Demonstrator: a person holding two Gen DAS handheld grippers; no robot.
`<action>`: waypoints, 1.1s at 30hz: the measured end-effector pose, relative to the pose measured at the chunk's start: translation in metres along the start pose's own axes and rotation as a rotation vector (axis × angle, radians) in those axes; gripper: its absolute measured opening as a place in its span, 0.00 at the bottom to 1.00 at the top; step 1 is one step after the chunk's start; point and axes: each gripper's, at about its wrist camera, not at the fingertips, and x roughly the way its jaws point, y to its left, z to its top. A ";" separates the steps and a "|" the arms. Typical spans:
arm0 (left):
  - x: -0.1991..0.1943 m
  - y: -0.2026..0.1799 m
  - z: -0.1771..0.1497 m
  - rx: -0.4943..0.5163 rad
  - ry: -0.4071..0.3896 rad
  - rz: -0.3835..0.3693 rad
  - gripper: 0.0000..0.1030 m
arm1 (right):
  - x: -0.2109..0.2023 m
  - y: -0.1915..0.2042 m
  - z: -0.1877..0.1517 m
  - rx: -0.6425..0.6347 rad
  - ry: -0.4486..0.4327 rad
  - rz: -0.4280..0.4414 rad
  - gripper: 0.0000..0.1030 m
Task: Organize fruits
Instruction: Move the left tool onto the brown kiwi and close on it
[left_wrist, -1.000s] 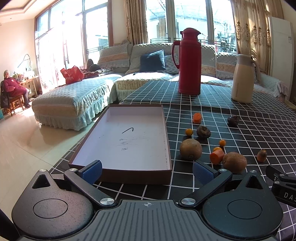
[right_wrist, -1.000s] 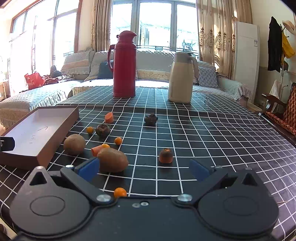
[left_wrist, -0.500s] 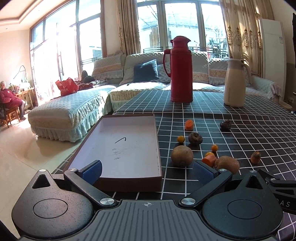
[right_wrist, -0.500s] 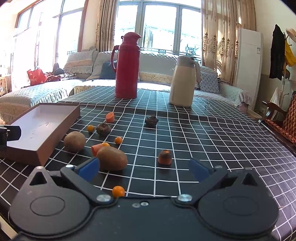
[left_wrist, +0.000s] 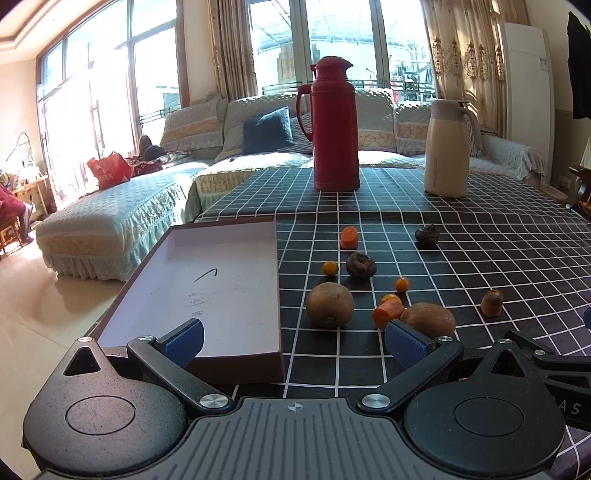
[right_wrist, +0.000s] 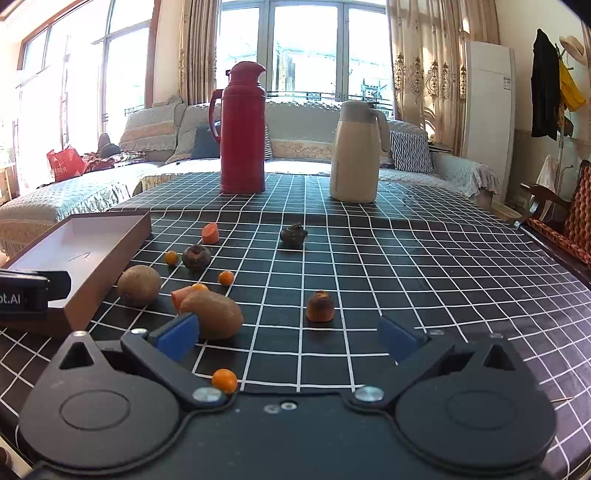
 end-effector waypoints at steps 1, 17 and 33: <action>0.000 -0.002 0.000 0.002 -0.001 -0.003 1.00 | 0.000 -0.001 0.000 0.005 0.001 0.000 1.00; 0.015 -0.031 0.004 0.041 0.009 -0.067 1.00 | 0.003 -0.021 -0.002 0.048 0.015 -0.024 1.00; 0.010 -0.023 0.004 0.025 0.012 -0.040 1.00 | 0.004 -0.016 -0.002 0.044 0.011 -0.010 1.00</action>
